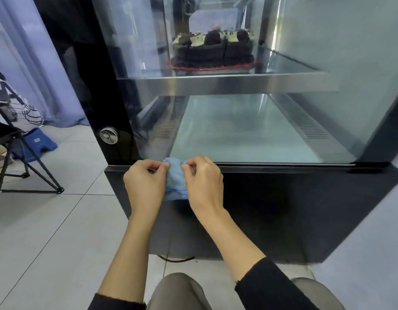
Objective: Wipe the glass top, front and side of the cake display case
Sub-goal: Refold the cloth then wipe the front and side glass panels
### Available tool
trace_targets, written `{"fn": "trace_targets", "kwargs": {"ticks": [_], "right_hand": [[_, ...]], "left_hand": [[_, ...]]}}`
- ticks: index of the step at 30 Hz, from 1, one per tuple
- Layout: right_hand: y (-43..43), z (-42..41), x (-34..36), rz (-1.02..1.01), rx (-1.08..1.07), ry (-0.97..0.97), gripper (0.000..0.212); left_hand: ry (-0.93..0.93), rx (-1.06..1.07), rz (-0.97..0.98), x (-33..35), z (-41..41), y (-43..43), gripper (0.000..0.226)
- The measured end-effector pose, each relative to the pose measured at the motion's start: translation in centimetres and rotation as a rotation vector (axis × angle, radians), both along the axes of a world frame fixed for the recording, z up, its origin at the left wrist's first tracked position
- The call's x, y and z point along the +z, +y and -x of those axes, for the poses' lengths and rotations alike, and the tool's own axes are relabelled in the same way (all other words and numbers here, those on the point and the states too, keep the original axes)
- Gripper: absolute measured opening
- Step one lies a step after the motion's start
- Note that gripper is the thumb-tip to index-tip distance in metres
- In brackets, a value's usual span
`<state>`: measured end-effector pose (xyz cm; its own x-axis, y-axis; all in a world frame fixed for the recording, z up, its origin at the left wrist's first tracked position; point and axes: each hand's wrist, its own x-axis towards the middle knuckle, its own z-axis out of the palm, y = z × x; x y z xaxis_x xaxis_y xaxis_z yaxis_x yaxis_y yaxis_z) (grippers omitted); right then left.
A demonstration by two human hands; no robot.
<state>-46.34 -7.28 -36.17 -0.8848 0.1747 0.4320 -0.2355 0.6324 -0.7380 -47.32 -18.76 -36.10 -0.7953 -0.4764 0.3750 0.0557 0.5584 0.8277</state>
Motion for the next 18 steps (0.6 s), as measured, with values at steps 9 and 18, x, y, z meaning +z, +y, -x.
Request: {"fn": "trace_targets", "kwargs": {"ticks": [9, 18], "right_hand": [[16.5, -4.3, 2.3, 0.827, -0.069, 0.032, 0.039], [27.0, -8.5, 21.1, 1.083, -0.220, 0.156, 0.012]], "left_hand": [[0.147, -0.445, -0.194, 0.3, -0.4, 15.6, 0.008], [0.345, -0.888, -0.099, 17.5, -1.8, 27.0, 0.018]]}}
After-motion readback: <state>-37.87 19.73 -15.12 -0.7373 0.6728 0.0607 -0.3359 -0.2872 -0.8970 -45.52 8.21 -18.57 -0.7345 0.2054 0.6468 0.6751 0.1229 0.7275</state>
